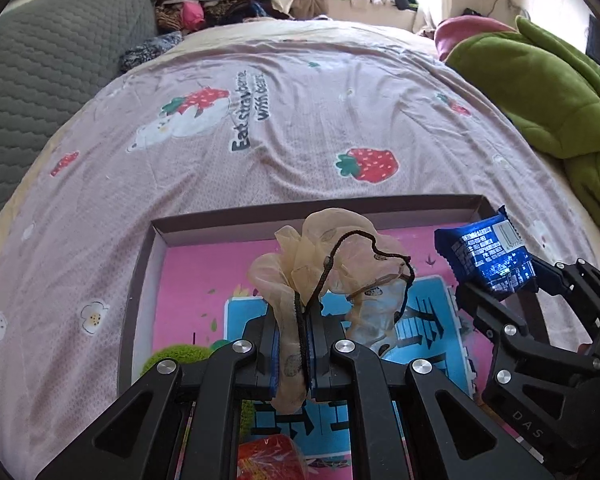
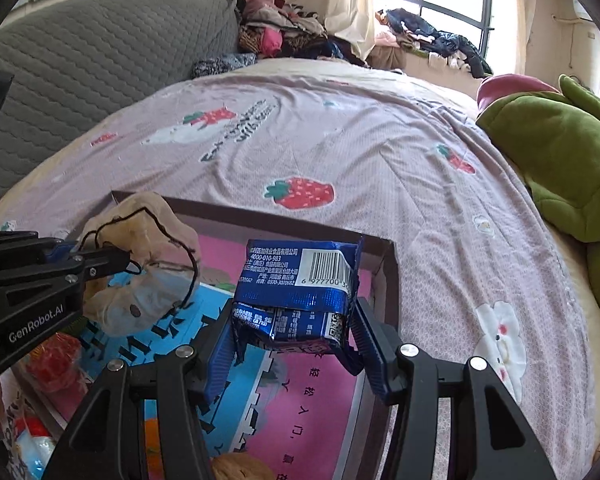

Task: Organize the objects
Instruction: 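Lower the mesh bag and snack packet into the tray and open both tools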

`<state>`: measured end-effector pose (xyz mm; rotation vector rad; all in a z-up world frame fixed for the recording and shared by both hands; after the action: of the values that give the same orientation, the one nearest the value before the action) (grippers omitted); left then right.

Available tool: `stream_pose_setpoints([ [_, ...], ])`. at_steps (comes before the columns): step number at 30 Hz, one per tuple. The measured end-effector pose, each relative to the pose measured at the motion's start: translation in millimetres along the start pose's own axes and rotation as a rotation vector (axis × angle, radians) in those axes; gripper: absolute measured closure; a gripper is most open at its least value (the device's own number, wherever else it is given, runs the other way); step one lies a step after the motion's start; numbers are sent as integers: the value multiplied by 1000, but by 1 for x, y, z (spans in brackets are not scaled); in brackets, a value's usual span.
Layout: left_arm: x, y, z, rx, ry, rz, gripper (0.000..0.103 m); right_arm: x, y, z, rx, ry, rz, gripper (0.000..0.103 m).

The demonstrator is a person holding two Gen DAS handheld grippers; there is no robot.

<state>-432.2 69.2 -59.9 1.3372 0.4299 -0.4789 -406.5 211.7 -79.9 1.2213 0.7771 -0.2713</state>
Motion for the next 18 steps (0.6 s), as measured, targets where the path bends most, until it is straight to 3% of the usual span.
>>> stream_pose_setpoints([
  [18,6,-19,-1,20,6,66,90,8,-12,-3,3,-3,47,48],
])
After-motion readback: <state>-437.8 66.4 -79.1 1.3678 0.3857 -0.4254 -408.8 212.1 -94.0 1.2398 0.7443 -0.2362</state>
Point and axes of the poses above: each gripper's, at about its wrist camera, not at the fingertips, and y roughly against the way its jaws point, z to its left, x to its underside, the point moved 6 cm from there along -y, roughly the way its jaws point, and after that the axes turned 12 degrees about -x, right-handed, at the moved point
